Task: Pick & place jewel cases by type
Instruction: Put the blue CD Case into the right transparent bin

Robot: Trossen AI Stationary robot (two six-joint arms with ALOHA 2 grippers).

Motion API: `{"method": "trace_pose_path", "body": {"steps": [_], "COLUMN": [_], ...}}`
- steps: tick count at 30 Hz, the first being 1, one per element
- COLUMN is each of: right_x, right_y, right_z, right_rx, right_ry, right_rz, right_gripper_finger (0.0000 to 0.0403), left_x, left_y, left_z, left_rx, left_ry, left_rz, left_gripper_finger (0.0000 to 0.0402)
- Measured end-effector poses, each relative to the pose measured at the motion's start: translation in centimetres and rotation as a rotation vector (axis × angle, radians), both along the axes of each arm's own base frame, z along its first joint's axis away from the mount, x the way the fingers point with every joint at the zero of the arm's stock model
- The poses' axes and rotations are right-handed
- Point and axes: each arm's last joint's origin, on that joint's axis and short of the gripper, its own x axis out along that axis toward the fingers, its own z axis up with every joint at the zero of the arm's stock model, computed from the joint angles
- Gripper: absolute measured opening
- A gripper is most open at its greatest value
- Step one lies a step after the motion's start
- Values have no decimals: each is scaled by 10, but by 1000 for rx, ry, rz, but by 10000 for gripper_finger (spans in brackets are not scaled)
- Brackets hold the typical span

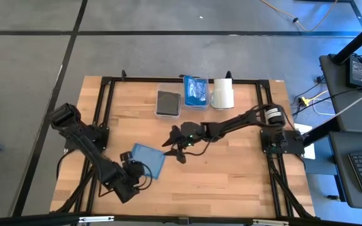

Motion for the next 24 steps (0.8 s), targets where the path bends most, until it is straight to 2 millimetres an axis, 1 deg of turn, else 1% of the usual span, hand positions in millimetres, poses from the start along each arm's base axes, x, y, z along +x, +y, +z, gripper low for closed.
{"method": "trace_pose_path", "body": {"steps": [6, 11, 20, 22, 24], "right_x": [25, 39, 42, 41, 42], "right_y": [0, -6, -17, -17, -17], "right_z": [-15, -27, -44, -46, -45], "right_rx": [21, 39, 48, 44, 43], "right_ry": [80, 154, 207, 219, 212], "right_rz": [9, -20, -77, -77, -76], "right_gripper_finger": [223, 223, 223, 223, 223], "left_x": [2, 2, 4, 4, 4], "left_y": [-5, -5, -8, -8, -9], "left_z": [-21, -34, -49, -54, -54], "left_rx": [97, 160, 204, 200, 190], "left_ry": [83, 147, 183, 203, 212], "left_rz": [-84, -116, -119, -111, -113], "left_gripper_finger": [164, 161, 162, 161, 162]}}
